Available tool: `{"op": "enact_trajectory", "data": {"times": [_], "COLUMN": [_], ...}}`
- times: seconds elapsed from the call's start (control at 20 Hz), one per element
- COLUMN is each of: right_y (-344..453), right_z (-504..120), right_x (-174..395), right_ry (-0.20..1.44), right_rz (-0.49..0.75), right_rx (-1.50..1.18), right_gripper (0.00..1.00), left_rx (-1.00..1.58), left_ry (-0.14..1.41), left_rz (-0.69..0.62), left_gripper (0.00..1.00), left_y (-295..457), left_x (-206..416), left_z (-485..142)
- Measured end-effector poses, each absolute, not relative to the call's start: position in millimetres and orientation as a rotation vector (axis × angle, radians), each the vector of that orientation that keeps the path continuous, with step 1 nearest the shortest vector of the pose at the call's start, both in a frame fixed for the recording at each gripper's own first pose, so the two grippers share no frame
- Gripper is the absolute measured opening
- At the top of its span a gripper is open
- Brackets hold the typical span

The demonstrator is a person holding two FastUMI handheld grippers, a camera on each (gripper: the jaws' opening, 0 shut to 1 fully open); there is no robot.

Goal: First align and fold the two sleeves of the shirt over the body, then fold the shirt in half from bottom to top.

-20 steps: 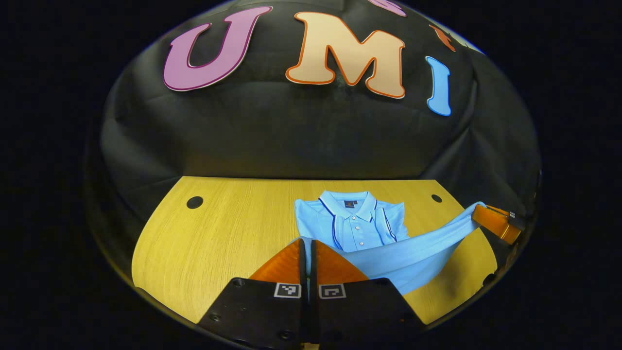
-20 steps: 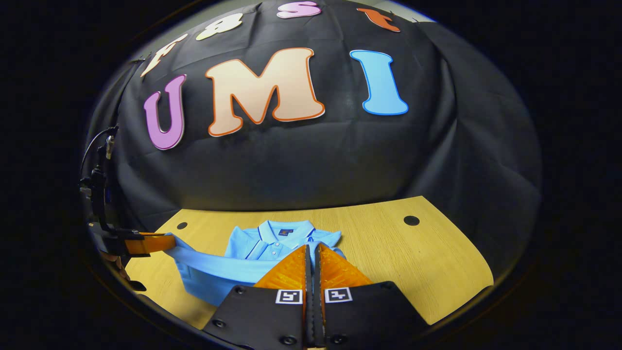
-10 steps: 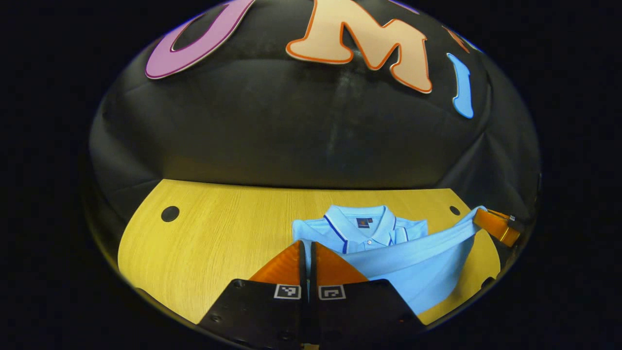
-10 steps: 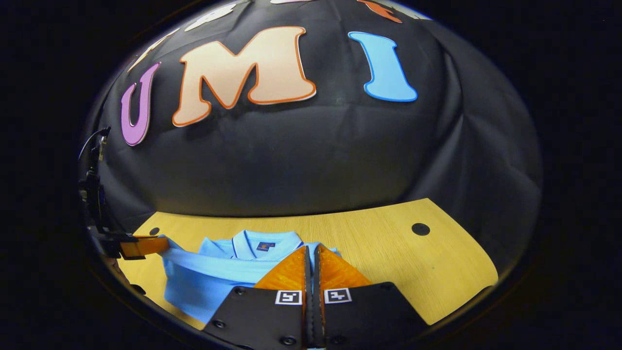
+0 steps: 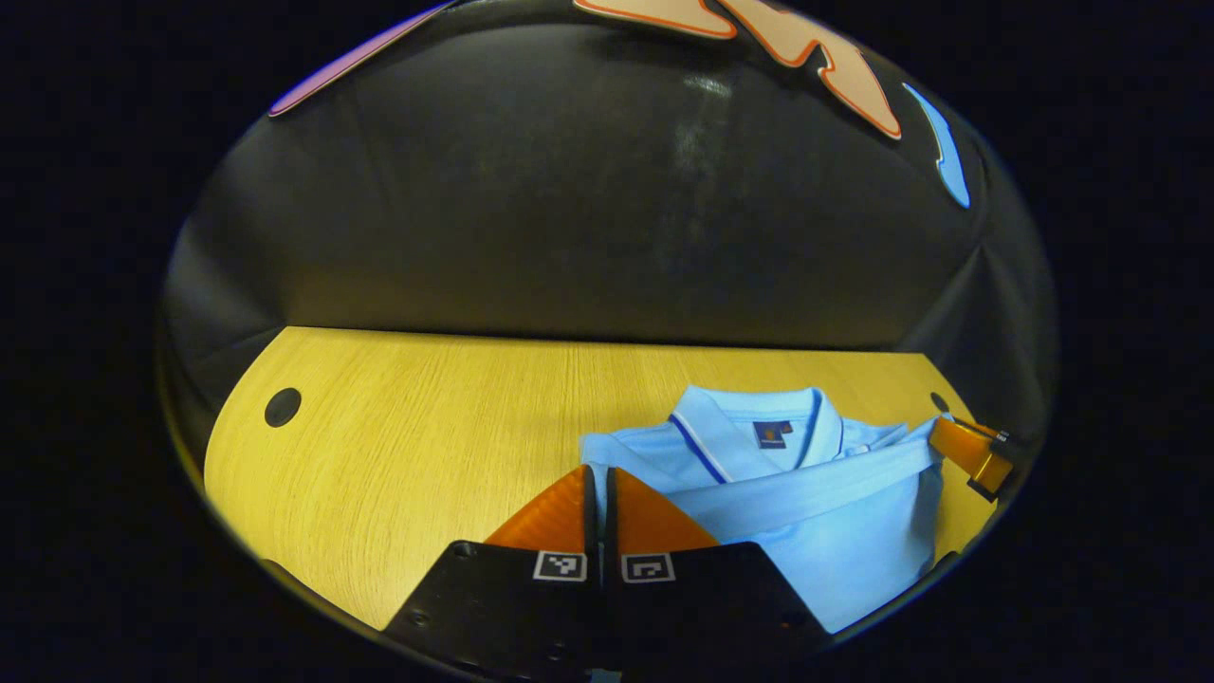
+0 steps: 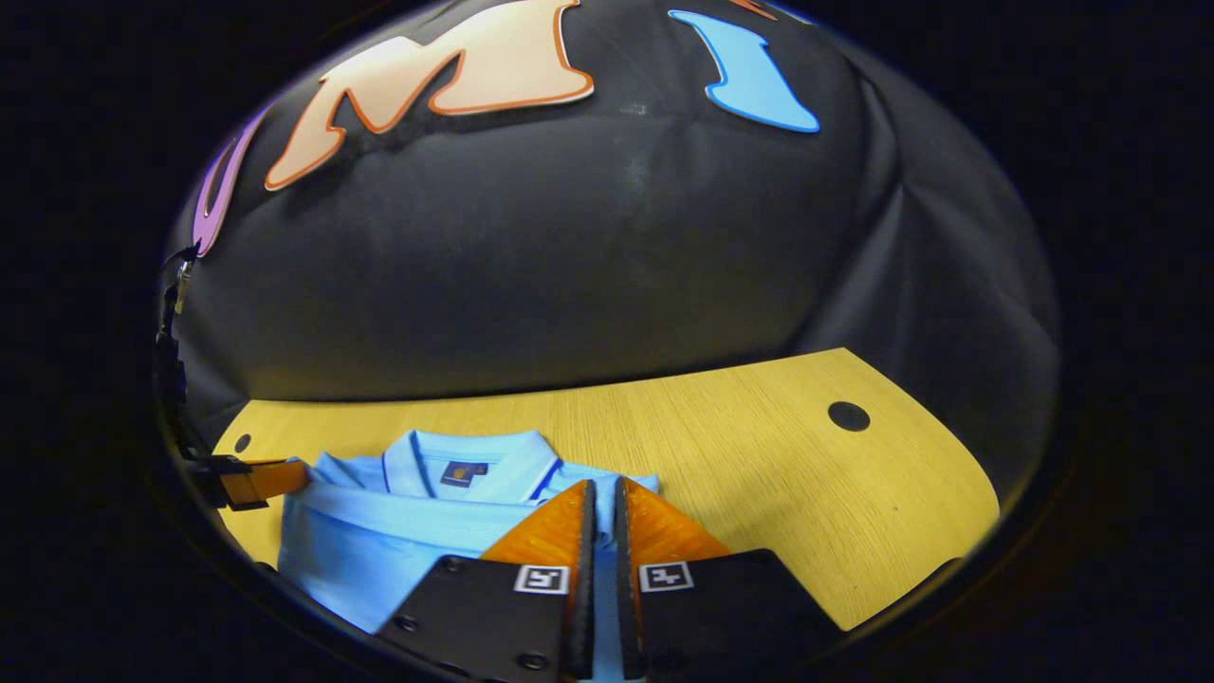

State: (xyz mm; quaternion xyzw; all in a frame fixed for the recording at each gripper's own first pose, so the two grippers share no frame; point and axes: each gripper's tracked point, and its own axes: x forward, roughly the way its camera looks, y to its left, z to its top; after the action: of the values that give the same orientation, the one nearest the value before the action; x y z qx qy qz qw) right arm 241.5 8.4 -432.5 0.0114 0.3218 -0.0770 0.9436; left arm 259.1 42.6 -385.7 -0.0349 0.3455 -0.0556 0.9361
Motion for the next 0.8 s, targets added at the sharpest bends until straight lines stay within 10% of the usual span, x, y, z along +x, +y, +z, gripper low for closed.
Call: {"op": "enact_trajectory", "data": {"times": [0.15,0.3,0.35,0.8], "right_y": [6,5,5,20], "right_z": [-422,-388,-373,-222], "right_x": [243,237,234,161], "right_ry": [0.631,0.567,0.536,0.314], "right_rz": [-0.161,-0.150,-0.145,-0.074], "right_rx": [0.028,-0.017,-0.029,-0.044], "right_gripper": [0.43,0.86,1.00,1.00], "left_rx": [-0.110,-0.083,-0.074,-0.086], "left_ry": [0.672,0.602,0.569,0.309], "left_rz": [-0.100,-0.042,-0.027,-0.054], "left_gripper": [0.14,1.00,1.00,0.96], "left_y": [44,60,63,41], "left_x": [264,260,258,185], "left_z": [-381,-349,-336,-184]}}
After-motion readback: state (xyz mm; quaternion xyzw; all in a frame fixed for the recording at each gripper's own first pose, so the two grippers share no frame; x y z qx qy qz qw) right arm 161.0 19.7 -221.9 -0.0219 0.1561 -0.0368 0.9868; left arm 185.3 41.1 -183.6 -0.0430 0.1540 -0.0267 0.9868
